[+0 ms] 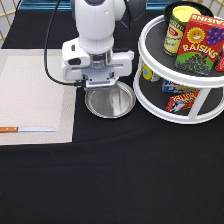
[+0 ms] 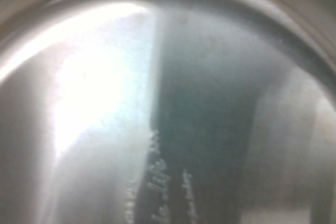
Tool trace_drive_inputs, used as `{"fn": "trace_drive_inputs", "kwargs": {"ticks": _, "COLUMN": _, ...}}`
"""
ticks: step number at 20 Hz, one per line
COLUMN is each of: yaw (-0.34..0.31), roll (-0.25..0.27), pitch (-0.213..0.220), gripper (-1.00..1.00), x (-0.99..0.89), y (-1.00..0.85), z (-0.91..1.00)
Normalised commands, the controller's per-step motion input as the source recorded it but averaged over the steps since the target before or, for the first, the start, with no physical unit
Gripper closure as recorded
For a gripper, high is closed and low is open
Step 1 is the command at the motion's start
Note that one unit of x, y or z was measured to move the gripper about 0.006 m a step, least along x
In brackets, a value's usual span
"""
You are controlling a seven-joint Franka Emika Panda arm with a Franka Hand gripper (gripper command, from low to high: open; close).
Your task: Arrange plate and fork
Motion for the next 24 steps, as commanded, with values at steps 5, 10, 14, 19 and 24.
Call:
{"fn": "trace_drive_inputs", "kwargs": {"ticks": 5, "yaw": -0.035, "roll": -0.003, "pitch": 0.102, "gripper": -1.00, "x": 0.57, "y": 0.25, "z": -0.03}}
{"fn": "trace_drive_inputs", "kwargs": {"ticks": 10, "yaw": -0.008, "roll": 0.032, "pitch": 0.110, "gripper": -1.00, "x": 0.26, "y": -0.02, "z": -0.20}}
{"fn": "trace_drive_inputs", "kwargs": {"ticks": 14, "yaw": -0.003, "roll": 0.016, "pitch": 0.149, "gripper": -1.00, "x": 0.41, "y": -0.02, "z": -0.07}}
{"fn": "trace_drive_inputs", "kwargs": {"ticks": 19, "yaw": 0.000, "roll": 0.006, "pitch": 0.161, "gripper": -1.00, "x": 0.49, "y": -0.04, "z": 0.00}}
{"fn": "trace_drive_inputs", "kwargs": {"ticks": 24, "yaw": 0.000, "roll": 0.000, "pitch": 0.183, "gripper": -1.00, "x": 0.58, "y": -0.16, "z": 0.11}}
